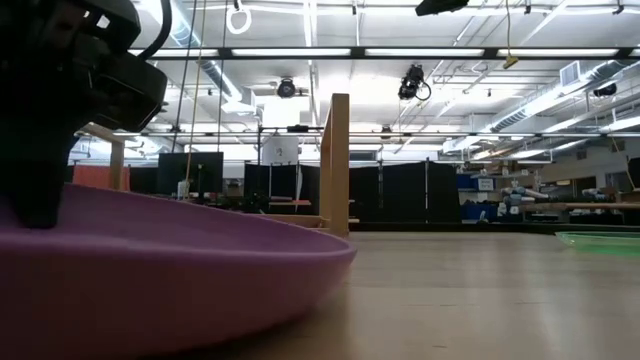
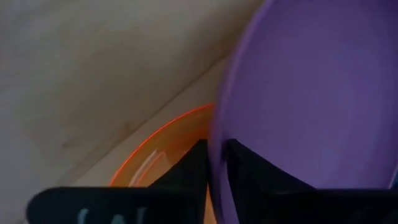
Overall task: Place and stack plates onto a shelf
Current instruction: Stack the purple plate on top of the light brown plate on the shelf
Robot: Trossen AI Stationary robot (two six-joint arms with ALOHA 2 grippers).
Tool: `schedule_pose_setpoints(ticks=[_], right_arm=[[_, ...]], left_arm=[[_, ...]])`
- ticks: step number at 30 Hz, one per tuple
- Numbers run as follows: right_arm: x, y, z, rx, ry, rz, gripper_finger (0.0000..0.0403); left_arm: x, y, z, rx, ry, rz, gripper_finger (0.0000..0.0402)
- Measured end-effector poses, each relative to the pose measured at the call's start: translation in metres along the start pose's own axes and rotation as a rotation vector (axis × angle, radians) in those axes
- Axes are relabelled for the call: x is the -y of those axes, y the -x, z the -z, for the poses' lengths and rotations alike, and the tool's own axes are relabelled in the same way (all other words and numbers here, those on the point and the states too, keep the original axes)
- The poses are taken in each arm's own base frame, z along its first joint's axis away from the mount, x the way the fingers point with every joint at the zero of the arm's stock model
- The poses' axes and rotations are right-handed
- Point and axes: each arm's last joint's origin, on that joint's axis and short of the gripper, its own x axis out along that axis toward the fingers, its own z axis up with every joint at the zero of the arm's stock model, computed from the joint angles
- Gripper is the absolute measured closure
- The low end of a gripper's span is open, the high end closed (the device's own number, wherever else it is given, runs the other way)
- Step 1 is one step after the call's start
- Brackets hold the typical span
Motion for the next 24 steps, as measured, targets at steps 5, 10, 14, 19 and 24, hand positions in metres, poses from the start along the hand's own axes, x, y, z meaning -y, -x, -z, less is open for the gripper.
schedule_pose_setpoints(ticks=[5,10,14,19,24], right_arm=[[0.0,0.0,0.0,0.0,0.0,0.0,0.0188],[0.0,0.0,0.0,0.0,0.0,0.0,0.0188],[0.0,0.0,0.0,0.0,0.0,0.0,0.0188],[0.0,0.0,0.0,0.0,0.0,0.0,0.0188],[0.0,0.0,0.0,0.0,0.0,0.0,0.0188]], left_arm=[[0.003,0.0,0.0,0.001,0.002,0.026,0.0366],[0.005,0.001,0.0,0.001,0.003,0.049,0.0369],[0.006,0.002,0.0,0.002,0.004,0.062,0.0371],[0.007,0.011,-0.001,0.004,0.004,0.085,0.0371],[0.01,0.027,-0.002,0.01,0.007,0.142,0.0372]])
